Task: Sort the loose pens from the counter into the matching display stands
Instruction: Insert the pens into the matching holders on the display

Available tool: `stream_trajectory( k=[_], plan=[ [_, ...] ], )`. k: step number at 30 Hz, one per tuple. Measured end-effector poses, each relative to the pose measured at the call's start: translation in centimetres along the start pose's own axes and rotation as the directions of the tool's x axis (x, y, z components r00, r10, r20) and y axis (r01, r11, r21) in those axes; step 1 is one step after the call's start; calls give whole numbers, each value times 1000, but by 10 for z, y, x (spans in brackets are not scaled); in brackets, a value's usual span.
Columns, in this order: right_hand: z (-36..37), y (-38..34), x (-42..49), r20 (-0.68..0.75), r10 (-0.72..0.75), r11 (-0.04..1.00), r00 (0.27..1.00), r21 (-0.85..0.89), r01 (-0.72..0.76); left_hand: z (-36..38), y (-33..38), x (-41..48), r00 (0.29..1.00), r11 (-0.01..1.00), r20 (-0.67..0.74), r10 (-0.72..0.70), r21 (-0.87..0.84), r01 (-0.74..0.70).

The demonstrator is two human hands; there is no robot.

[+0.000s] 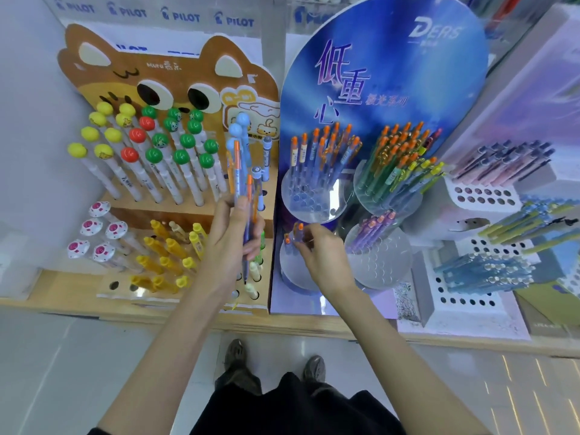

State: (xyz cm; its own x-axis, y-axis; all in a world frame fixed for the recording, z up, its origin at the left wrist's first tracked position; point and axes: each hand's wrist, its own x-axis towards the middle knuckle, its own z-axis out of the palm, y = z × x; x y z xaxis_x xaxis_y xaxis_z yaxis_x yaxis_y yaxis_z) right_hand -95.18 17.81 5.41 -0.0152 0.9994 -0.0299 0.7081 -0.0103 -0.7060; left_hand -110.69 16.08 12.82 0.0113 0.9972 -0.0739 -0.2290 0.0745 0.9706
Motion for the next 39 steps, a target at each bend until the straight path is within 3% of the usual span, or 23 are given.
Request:
stream_trajectory(
  k=[3, 6, 9, 13, 17, 21, 25, 29, 39],
  plan=[
    [-14, -2, -12, -2, 2, 997, 1000, 73, -2, 10, -7, -11, 1000, 1000, -11, 14, -21, -14],
    [-41, -16, -28, -109, -46, 956, 993, 283, 75, 21, -14, -22, 1000, 999, -14, 17, -42, -17],
    [-66, -42, -33, 4, -58, 834, 998, 550, 47, 33, -21, -32, 1000, 999, -16, 15, -29, -15],
    [-77, -57, -36, 92, -104, 807, 990, 589, 30, 43, -24, -41, 1000, 999, 16, 9, -43, -9],
    [-76, -49, -39, 151, -72, 720, 986, 692, -53, 46, -27, -46, 998, 997, 62, -3, 77, -2],
    [-78, -31, -47, 9, 9, 738, 1000, 675, -13, 40, -30, -44, 997, 950, -59, 40, 311, -20],
    [-80, -16, -52, -145, 48, 814, 988, 579, 46, 29, -33, -41, 986, 933, -142, 88, 358, -32],
    [-63, -6, -51, -215, 18, 917, 977, 394, 70, 29, -31, -40, 977, 958, -183, 114, 280, -59],
    [-37, 4, -32, -256, 97, 899, 962, 437, 26, 20, -35, -41, 957, 980, -274, 95, 192, -42]
  ],
)
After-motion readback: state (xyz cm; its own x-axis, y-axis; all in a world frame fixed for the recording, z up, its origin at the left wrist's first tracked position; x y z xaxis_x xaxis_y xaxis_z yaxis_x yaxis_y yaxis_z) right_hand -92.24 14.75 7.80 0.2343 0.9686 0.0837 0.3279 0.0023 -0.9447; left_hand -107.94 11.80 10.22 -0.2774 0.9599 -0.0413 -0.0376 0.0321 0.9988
